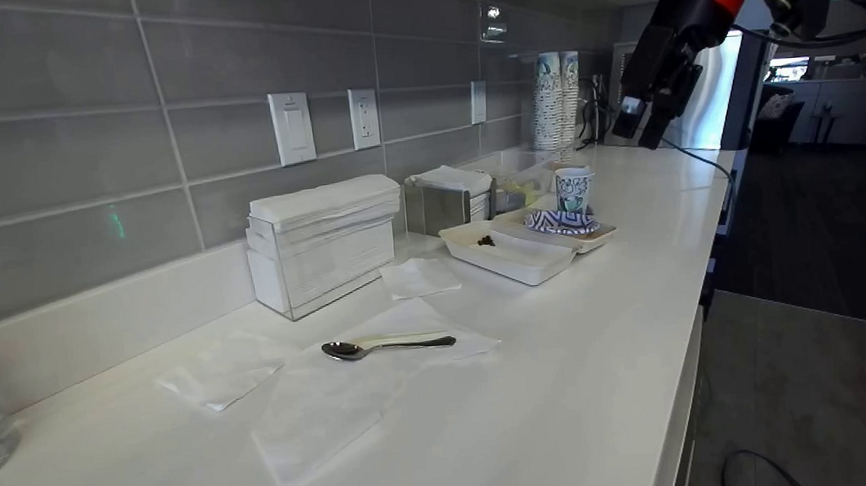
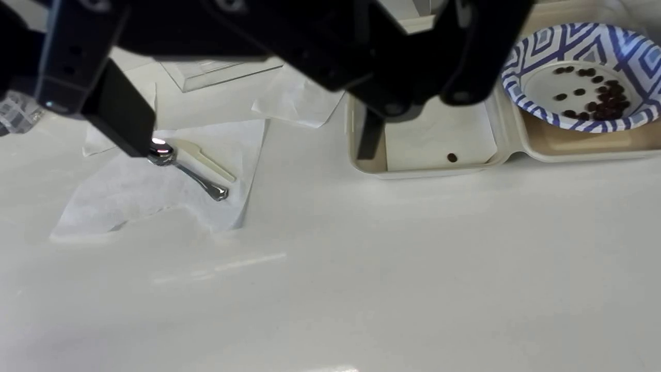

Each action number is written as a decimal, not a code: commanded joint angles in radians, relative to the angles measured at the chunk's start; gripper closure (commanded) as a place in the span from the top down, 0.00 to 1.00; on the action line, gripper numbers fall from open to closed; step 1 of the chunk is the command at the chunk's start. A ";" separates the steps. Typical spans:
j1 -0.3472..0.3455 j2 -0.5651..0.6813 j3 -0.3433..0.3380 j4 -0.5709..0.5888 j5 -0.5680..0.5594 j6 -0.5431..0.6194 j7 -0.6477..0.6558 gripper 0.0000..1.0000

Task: Pick up this phone get some of the objects from the disposable plate and put them in the bowl

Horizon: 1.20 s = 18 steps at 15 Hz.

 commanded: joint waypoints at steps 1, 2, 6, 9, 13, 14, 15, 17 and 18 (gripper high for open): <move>0.042 0.026 0.050 0.018 0.000 0.009 -0.101 1.00; 0.062 0.034 0.067 0.021 0.006 0.011 -0.123 1.00; 0.148 0.112 0.144 0.073 0.005 0.025 -0.199 1.00; 0.199 0.204 0.186 0.125 -0.006 0.047 -0.282 1.00; 0.202 0.351 0.246 0.219 -0.088 0.050 -0.380 1.00; 0.198 0.385 0.258 0.240 -0.112 0.055 -0.408 1.00; 0.193 0.417 0.272 0.257 -0.137 0.071 -0.427 1.00; 0.178 0.478 0.295 0.283 -0.202 0.126 -0.416 1.00; 0.168 0.502 0.308 0.289 -0.268 0.159 -0.393 1.00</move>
